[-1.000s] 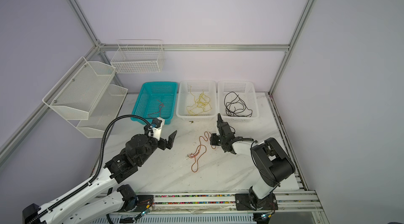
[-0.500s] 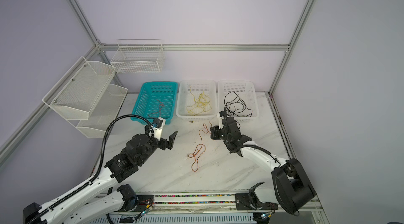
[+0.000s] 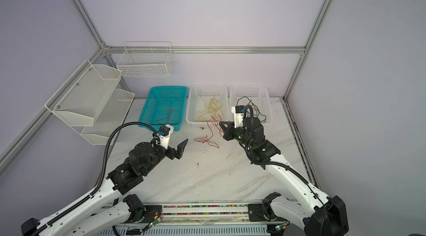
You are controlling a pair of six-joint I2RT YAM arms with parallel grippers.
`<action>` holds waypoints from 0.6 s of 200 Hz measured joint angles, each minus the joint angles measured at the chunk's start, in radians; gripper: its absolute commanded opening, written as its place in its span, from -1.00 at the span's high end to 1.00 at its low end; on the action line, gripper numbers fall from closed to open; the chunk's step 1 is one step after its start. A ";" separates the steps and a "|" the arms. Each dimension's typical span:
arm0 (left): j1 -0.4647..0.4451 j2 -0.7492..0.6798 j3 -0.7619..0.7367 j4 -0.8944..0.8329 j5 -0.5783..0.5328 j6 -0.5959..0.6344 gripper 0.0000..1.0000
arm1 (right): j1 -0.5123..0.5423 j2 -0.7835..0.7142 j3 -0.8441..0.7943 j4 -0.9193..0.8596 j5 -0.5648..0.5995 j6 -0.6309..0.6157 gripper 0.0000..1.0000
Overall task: Untangle the cables
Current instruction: 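Lift the red wire with the right gripper while the left gripper grasps it too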
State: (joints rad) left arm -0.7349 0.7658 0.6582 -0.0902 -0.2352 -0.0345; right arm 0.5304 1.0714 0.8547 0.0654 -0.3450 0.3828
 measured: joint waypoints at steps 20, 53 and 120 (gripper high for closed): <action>0.000 -0.015 0.000 0.008 0.029 -0.006 -1.00 | 0.010 0.000 0.004 -0.012 -0.034 -0.004 1.00; 0.000 -0.034 0.000 0.038 0.116 -0.033 -0.99 | 0.027 -0.007 0.023 -0.045 -0.072 -0.026 1.00; 0.000 0.105 0.000 0.089 0.390 -0.105 -0.99 | 0.050 -0.079 0.023 -0.047 -0.150 -0.053 1.00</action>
State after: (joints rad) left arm -0.7353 0.8703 0.6582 -0.0010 0.1551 -0.1390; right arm 0.5808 0.9928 0.8772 0.0181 -0.4953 0.3294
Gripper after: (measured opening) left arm 0.997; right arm 0.055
